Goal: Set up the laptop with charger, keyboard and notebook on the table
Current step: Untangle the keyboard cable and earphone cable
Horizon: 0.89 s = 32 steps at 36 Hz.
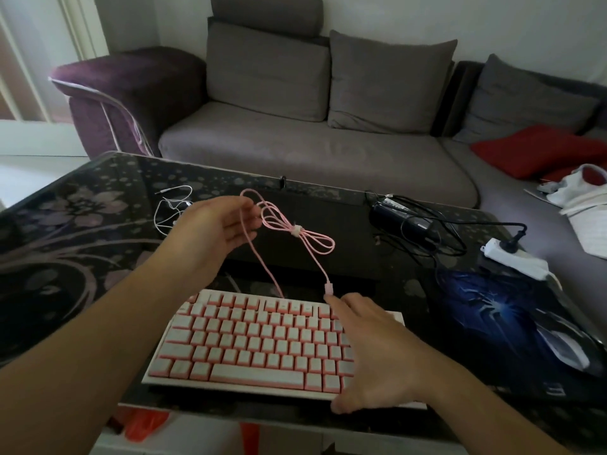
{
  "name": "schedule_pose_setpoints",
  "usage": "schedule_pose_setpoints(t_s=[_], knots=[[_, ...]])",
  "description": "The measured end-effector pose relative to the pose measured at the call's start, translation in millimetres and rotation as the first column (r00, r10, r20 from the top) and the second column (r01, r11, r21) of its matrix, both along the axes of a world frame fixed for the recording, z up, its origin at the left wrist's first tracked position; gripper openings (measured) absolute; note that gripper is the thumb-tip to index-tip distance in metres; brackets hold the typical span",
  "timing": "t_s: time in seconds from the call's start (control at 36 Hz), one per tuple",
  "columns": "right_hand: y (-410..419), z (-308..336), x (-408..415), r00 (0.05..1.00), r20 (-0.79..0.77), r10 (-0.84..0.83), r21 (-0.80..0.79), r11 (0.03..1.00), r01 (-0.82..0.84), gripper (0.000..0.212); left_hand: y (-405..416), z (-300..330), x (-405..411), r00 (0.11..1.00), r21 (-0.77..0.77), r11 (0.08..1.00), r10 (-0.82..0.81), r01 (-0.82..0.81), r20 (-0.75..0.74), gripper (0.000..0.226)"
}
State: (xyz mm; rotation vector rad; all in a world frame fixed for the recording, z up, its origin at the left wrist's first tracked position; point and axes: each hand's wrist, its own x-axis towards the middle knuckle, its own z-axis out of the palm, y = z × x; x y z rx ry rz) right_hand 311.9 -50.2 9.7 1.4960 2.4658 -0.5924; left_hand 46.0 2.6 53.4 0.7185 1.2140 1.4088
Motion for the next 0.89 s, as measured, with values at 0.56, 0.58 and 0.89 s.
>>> schedule_pose_setpoints(t_s=[0.56,0.58,0.89], knots=[[76,8,-93,0.744,-0.517,-0.423,-0.216,0.905,0.366,0.037,-12,1,-35,0.949,0.285,0.906,-0.286,0.313,-0.135,0.023],[79,6,-101,0.737,-0.508,-0.445,-0.248,0.895,0.370,0.043,-14,-1,-39,0.948,0.291,0.903,-0.291,0.316,-0.126,0.023],[91,-2,-149,0.740,-0.481,-0.470,-0.301,0.881,0.364,0.018,-25,-5,-90,0.948,0.153,0.941,-0.312,0.300,0.057,0.028]])
